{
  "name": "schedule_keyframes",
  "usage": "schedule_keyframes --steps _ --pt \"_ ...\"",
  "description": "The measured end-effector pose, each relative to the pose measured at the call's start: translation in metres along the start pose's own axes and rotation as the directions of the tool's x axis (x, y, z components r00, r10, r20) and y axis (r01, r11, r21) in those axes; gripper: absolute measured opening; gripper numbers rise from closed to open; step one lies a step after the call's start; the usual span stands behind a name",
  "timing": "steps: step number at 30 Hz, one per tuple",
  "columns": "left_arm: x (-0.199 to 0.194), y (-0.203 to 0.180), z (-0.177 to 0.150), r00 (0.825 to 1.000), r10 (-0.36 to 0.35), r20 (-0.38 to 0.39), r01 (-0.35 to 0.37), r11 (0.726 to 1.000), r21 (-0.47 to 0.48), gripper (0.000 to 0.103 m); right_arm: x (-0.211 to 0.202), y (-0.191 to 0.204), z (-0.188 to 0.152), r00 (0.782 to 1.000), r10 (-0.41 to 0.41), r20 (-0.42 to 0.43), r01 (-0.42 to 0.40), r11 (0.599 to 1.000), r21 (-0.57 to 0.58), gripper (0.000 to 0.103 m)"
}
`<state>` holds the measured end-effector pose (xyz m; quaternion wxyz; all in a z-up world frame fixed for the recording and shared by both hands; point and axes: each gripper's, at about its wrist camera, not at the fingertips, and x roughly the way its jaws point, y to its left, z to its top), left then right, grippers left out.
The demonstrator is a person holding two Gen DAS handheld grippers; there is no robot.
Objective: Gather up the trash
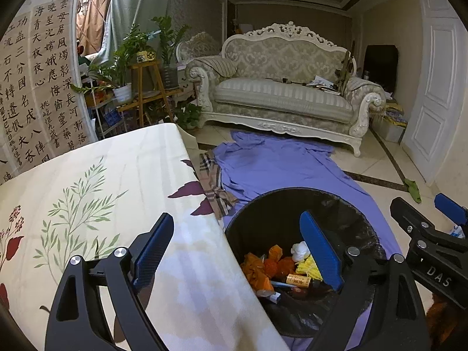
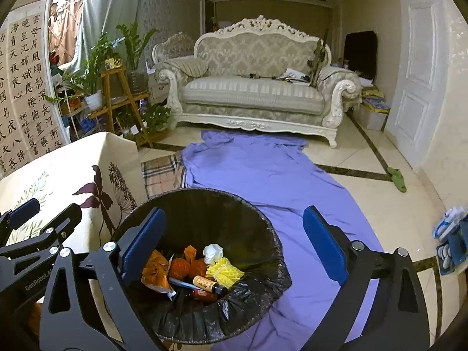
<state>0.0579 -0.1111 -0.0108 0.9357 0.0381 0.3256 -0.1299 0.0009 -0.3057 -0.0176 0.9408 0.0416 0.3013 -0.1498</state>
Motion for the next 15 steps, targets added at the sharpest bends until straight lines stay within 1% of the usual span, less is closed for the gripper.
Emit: schedule_keyframes --steps 2,6,10,15 --pt "-0.008 0.002 -0.001 1.0 -0.001 0.004 0.001 1.0 -0.002 0.086 -0.009 0.001 -0.001 1.0 -0.018 0.013 0.018 1.0 -0.003 0.097" --pt "-0.022 0.004 -0.004 1.0 0.009 0.017 -0.009 1.0 -0.004 0.086 -0.027 0.004 -0.003 0.999 -0.022 0.035 0.023 1.0 -0.012 0.098" --pt "-0.037 0.008 -0.008 0.999 0.043 0.029 -0.043 0.999 -0.001 0.086 -0.044 0.005 -0.006 0.999 -0.01 0.042 0.01 1.0 -0.001 0.098" --pt "-0.059 0.014 -0.015 0.998 0.05 0.043 -0.05 0.999 0.001 0.086 -0.065 0.011 -0.013 0.999 -0.001 0.046 0.001 1.0 -0.019 0.098"
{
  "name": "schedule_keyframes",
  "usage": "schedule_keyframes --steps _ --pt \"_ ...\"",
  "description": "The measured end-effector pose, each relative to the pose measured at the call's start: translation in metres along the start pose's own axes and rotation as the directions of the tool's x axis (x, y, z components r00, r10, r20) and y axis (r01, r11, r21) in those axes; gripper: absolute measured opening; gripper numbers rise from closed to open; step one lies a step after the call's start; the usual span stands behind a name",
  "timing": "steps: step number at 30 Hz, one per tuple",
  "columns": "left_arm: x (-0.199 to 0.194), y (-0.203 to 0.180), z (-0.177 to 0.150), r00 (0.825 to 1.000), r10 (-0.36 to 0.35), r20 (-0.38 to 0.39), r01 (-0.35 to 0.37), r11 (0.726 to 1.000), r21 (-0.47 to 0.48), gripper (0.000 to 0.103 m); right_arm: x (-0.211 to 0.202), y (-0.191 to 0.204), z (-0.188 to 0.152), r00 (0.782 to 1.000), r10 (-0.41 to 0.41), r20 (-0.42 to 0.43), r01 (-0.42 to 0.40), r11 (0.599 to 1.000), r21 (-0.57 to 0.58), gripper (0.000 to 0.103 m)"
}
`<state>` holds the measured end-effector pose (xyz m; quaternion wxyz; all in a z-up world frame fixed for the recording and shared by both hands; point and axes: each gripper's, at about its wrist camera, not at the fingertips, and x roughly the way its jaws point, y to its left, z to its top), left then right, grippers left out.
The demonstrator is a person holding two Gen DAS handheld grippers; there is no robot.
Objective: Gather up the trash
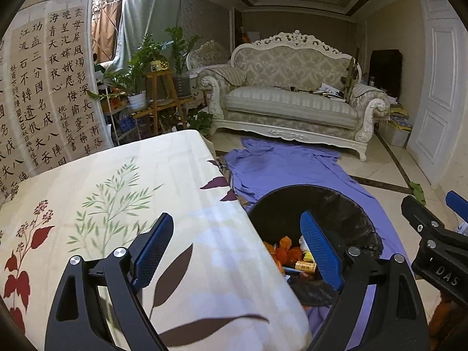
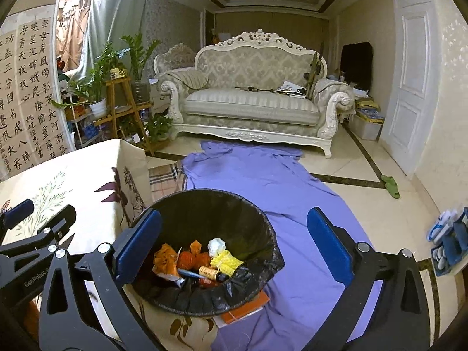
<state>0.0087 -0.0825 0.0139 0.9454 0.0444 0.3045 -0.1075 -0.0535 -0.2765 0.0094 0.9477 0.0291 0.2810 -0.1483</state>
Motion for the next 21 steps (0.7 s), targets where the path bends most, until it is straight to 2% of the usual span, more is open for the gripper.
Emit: schedule_keyframes --steps 11,21 --pt "-0.036 0.018 -0.016 1.0 0.014 0.011 -0.014 1.0 -0.017 0.086 -0.039 0.004 -0.01 1.0 0.018 0.009 -0.018 1.0 0.004 0.098" --pt "-0.046 0.025 -0.02 1.0 0.02 0.024 -0.019 0.999 -0.033 0.086 -0.052 0.012 -0.011 0.999 0.04 0.022 -0.039 0.999 -0.011 0.098"
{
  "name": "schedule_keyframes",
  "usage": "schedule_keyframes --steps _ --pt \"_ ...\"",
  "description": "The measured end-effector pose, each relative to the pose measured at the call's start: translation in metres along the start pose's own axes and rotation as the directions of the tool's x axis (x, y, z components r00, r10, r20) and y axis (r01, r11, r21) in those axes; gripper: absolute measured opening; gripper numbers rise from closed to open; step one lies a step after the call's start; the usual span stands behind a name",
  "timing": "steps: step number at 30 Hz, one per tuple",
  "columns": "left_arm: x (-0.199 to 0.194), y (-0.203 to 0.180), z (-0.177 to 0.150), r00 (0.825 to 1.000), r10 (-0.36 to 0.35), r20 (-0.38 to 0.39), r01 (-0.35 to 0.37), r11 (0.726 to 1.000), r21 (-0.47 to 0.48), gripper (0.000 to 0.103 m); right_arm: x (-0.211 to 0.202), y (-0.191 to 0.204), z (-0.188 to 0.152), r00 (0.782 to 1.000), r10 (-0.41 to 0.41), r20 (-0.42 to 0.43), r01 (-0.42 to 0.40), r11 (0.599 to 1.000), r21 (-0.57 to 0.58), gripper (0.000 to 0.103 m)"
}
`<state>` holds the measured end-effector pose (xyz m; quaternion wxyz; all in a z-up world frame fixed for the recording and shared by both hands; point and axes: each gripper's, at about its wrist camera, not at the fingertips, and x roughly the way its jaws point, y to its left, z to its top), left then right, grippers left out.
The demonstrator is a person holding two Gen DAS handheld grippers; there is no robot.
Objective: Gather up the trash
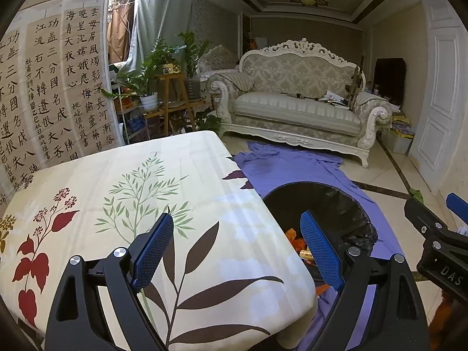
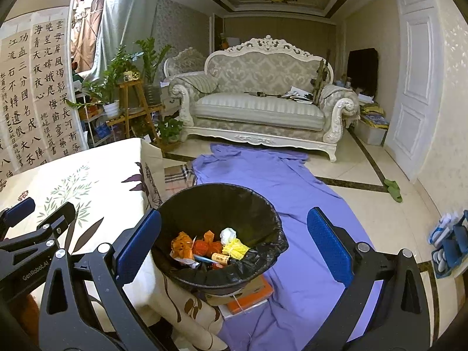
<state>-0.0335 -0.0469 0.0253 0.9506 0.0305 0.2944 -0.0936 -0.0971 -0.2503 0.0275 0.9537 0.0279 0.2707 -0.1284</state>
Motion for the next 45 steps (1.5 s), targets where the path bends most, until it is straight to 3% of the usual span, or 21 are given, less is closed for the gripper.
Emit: schedule_keyframes --steps 45 --pt "0.0012 0.0011 -0.0031 1.0 0.002 -0.005 -0.002 1.0 -0.008 0.086 0.0016 0.0007 0.001 1.0 -0.001 -0.003 0.001 1.0 0.006 0.098"
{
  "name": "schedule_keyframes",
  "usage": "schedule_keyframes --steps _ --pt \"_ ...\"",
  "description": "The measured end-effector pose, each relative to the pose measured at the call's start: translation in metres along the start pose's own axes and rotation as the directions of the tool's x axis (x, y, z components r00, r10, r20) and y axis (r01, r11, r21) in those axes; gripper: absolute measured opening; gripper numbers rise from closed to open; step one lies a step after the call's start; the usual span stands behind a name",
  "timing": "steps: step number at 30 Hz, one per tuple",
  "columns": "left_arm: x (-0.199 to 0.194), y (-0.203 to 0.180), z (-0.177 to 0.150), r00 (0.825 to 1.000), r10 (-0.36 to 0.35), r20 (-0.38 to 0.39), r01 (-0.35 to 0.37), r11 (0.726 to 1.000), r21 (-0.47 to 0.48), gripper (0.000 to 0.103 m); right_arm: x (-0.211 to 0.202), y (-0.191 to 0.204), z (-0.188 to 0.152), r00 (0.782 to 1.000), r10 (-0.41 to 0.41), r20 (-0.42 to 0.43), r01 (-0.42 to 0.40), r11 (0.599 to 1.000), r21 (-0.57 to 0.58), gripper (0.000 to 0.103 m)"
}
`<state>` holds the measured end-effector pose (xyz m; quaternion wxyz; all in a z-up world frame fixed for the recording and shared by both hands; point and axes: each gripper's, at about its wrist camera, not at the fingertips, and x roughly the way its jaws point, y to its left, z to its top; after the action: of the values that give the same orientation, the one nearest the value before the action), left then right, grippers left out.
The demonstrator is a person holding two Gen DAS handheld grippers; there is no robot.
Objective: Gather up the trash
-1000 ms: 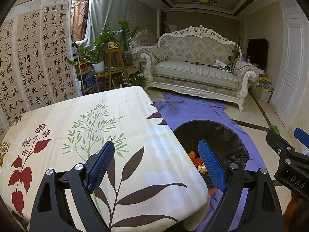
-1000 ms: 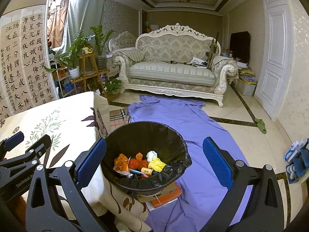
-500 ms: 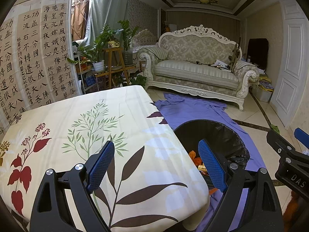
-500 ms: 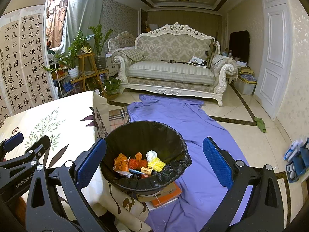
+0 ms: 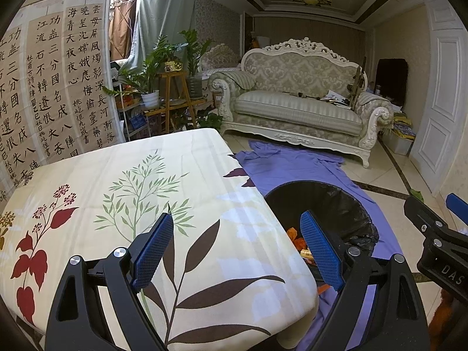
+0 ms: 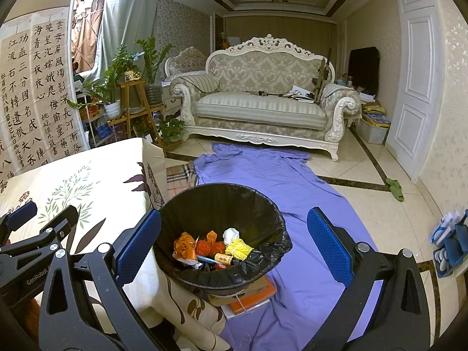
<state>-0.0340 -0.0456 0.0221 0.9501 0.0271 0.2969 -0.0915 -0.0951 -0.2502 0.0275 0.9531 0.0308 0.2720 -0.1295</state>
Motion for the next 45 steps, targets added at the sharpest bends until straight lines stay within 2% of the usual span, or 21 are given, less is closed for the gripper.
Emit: schedule_keyframes --steps 45 --pt "0.0004 -0.0001 -0.0003 1.0 -0.004 -0.005 0.004 1.0 0.001 0.086 0.0047 0.0059 -0.0036 1.0 0.003 -0.007 -0.003 1.0 -0.003 0.098"
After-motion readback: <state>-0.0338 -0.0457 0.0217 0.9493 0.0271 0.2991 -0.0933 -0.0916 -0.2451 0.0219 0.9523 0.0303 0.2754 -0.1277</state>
